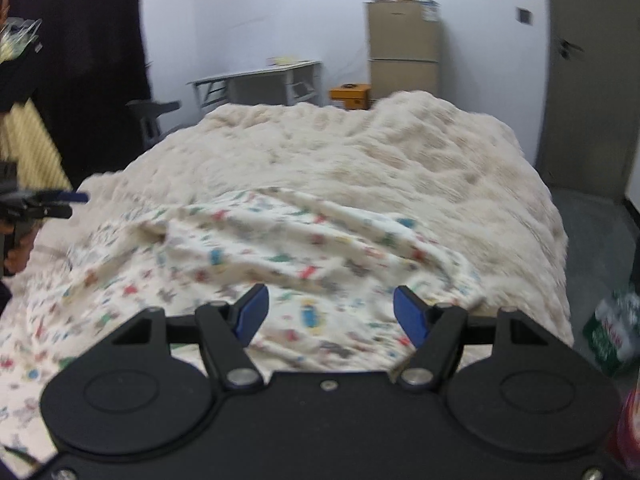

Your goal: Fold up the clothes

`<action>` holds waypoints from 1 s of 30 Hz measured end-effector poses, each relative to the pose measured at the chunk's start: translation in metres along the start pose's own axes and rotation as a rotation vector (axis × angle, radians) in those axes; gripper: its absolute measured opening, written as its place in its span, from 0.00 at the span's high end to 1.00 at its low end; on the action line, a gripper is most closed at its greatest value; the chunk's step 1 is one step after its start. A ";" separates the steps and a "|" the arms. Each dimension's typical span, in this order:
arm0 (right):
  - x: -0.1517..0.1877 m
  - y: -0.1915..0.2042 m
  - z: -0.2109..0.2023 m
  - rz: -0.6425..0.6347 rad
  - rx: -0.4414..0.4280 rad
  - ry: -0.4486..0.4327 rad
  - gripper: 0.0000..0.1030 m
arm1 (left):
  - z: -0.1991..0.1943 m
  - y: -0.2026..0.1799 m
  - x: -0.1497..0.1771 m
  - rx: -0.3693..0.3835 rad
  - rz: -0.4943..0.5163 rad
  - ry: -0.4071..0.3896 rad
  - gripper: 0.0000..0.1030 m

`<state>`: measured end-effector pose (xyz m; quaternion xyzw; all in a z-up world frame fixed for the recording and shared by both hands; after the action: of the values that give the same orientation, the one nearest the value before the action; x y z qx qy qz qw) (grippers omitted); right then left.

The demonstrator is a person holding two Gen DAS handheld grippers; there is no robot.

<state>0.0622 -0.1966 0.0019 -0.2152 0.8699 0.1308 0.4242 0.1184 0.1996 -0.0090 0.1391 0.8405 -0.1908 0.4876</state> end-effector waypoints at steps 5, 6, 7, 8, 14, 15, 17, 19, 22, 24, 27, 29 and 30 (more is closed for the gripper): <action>-0.006 0.016 0.004 -0.063 -0.017 0.013 0.35 | 0.040 -0.041 0.022 0.062 0.122 0.132 0.07; -0.008 0.017 0.007 -0.070 -0.019 0.017 0.35 | 0.046 -0.044 0.026 0.071 0.132 0.149 0.07; -0.011 0.015 0.010 -0.073 -0.016 0.019 0.35 | 0.052 -0.047 0.030 0.079 0.142 0.166 0.07; -0.015 0.012 0.013 -0.076 -0.013 0.022 0.35 | 0.052 -0.045 0.028 0.078 0.132 0.161 0.07; -0.062 -0.014 0.045 -0.080 -0.011 -0.020 0.43 | 0.043 -0.026 0.009 0.063 0.046 0.108 0.07; -0.071 -0.014 0.054 -0.087 -0.017 -0.011 0.45 | 0.038 -0.023 0.006 0.056 0.033 0.097 0.07; -0.089 -0.012 0.072 -0.103 -0.029 0.008 0.52 | 0.029 -0.019 0.002 0.038 0.018 0.079 0.07; -0.105 0.001 0.100 -0.150 -0.068 0.052 0.53 | 0.024 -0.017 0.000 0.027 0.013 0.065 0.06; -0.118 0.018 0.134 -0.215 -0.111 0.122 0.53 | 0.029 -0.005 -0.009 -0.017 0.014 0.061 0.06; -0.122 0.025 0.156 -0.245 -0.123 0.170 0.54 | 0.031 0.006 -0.016 -0.042 0.034 0.071 0.06; -0.125 0.034 0.183 -0.233 -0.185 0.230 0.67 | 0.036 0.058 -0.037 -0.083 0.009 0.079 0.05; -0.123 0.034 0.194 -0.202 -0.265 0.280 0.96 | 0.049 0.113 -0.045 -0.189 -0.041 0.118 0.04; -0.122 0.033 0.196 -0.194 -0.296 0.297 0.97 | 0.054 0.141 -0.049 -0.245 -0.067 0.138 0.04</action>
<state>0.2466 -0.0551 -0.0186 -0.3747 0.8692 0.1825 0.2659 0.2434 0.2978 -0.0169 0.0633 0.8931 -0.0931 0.4355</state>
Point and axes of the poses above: each gripper's, at about its wrist camera, not at the fingertips, and z roughly the way its jaws point, y to its left, x to its underside, the point moved 7 cm from there along z, roughly the way its jaws point, and after that the axes turned 3 degrees about y, right-handed, at the moved point
